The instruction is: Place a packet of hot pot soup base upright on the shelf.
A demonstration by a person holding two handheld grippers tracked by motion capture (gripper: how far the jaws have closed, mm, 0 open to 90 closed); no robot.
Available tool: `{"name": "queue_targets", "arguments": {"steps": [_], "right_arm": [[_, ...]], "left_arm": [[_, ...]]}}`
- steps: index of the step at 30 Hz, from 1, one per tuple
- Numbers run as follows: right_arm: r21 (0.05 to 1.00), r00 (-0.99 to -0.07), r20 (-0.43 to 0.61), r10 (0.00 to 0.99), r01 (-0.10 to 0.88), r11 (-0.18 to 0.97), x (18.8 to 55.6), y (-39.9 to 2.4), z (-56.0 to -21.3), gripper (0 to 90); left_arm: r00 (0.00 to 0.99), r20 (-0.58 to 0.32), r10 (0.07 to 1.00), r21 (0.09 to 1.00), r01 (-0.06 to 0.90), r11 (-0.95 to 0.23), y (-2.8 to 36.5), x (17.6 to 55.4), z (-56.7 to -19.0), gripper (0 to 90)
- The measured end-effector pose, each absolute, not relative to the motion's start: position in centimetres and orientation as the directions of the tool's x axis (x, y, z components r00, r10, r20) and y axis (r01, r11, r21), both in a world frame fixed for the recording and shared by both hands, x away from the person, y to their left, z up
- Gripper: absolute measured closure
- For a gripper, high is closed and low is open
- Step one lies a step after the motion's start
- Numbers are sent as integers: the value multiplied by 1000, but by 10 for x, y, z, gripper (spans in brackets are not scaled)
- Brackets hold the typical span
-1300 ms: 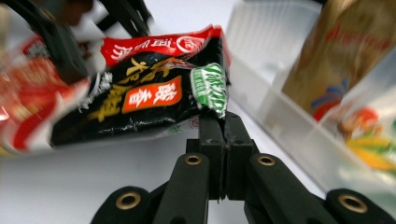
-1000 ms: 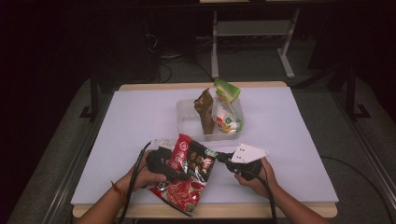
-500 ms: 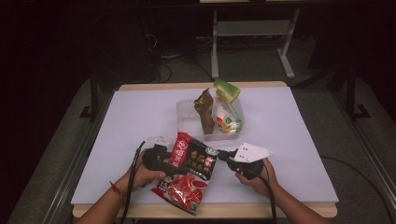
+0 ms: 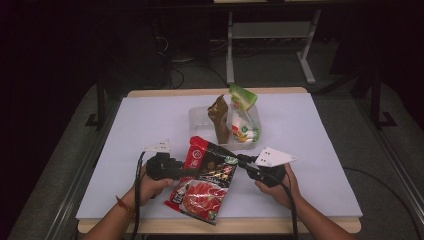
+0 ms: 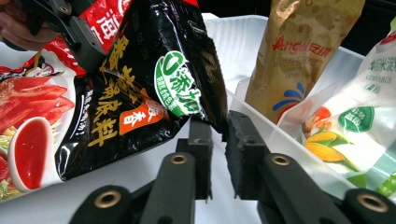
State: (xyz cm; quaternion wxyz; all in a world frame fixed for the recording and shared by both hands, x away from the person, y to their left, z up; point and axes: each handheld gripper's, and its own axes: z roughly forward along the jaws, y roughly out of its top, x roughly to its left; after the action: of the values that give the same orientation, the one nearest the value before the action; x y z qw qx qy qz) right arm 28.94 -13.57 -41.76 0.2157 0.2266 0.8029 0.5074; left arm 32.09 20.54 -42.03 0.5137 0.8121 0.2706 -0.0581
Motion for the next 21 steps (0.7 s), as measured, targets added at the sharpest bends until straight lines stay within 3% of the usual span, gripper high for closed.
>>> {"name": "queue_targets", "arguments": {"steps": [5,9,21], "right_arm": [[905,-794,-77,604,199,377,291,-139,-421,620],[895,-788,-50,614,237,377,294,-146,-424,556],[885,-737,-11,676,307,350,301,-176,-432,461]], "left_arm": [[849,-352,394,820,483,-309,207,316,-416,695],[845,-348,406,831,478,-283,208,312,-414,707],[865,-291,409,874,415,-255,217,301,-401,733]]}}
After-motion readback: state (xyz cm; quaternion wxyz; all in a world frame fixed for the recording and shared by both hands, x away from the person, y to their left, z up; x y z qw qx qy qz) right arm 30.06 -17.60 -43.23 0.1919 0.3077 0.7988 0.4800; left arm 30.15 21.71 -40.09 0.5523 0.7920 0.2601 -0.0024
